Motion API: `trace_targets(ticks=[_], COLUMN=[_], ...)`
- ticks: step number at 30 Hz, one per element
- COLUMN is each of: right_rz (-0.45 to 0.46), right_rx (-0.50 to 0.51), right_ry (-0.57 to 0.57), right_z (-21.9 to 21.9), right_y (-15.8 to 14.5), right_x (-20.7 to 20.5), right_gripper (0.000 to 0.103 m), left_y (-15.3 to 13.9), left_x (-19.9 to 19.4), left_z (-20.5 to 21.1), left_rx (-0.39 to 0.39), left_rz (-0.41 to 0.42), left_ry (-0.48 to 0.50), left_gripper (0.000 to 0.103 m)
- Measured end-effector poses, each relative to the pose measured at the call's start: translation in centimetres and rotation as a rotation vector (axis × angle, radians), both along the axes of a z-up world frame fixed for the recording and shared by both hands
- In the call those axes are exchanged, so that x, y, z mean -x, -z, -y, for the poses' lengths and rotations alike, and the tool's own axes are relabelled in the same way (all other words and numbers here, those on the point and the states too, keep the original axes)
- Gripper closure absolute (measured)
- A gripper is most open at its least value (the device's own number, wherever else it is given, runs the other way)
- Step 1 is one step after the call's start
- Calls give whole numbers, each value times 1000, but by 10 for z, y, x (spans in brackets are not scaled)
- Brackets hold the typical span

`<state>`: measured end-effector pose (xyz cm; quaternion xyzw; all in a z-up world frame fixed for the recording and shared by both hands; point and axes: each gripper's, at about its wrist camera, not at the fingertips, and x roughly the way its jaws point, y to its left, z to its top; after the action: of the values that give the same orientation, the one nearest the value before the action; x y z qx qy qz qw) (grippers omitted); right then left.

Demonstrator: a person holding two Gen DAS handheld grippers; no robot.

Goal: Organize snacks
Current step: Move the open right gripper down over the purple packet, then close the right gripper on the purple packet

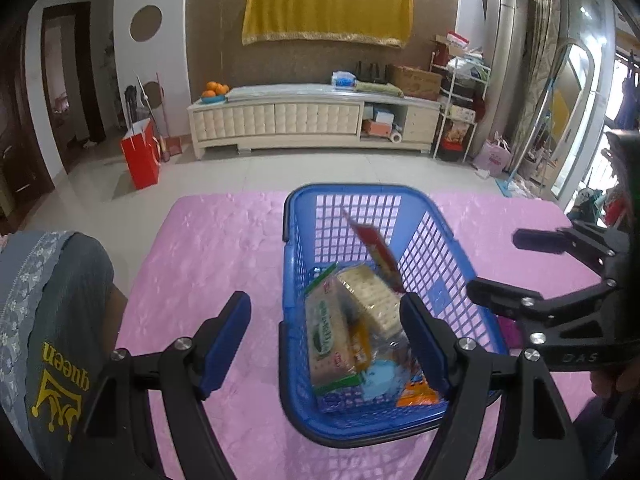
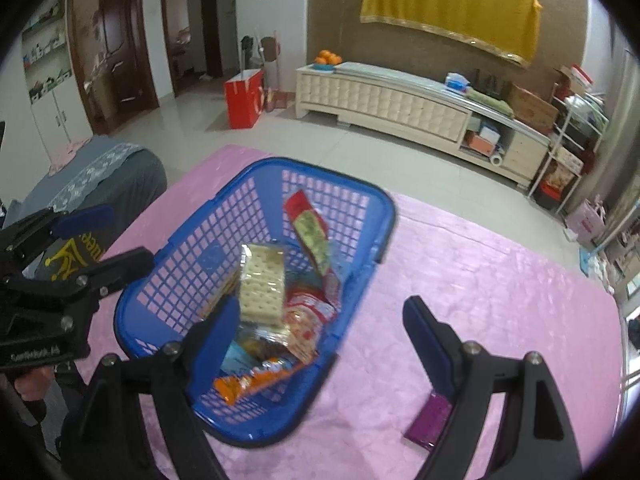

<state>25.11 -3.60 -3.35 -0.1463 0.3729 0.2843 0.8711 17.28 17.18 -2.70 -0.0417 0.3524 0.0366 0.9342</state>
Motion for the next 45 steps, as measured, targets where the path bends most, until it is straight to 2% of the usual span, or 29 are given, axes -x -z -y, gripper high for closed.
trace_targets(ticks=[4, 5, 11, 16, 23, 26, 31, 38, 45], right_rz=[8, 2, -53, -109, -222, -263, -312, -324, -361], right_rx=[-16, -17, -19, -21, -5, 20, 13, 35, 73], right_ry=[42, 56, 147, 203, 254, 284, 309, 330, 340], right_z=[20, 25, 54, 77, 99, 106, 116, 123, 127], right_y=[-5, -5, 6, 25, 69, 90, 114, 138, 163], right_x=[-3, -6, -26, -37, -49, -55, -62, -67, -70], right_gripper=[16, 16, 13, 11, 10, 10, 10, 10, 18], left_y=[-3, -2, 5, 14, 37, 47, 55, 57, 64], left_x=[-4, -6, -20, -35, -55, -60, -68, -73, -77], left_z=[7, 9, 28, 38, 48, 50, 53, 60, 65], left_rx=[27, 33, -12, 3, -12, 18, 25, -16, -53], left_rz=[21, 18, -20, -73, -167, -198, -241, -238, -257], left_ry=[11, 16, 23, 26, 0, -6, -32, -56, -56], left_gripper=[26, 20, 0, 0, 0, 0, 0, 0, 0])
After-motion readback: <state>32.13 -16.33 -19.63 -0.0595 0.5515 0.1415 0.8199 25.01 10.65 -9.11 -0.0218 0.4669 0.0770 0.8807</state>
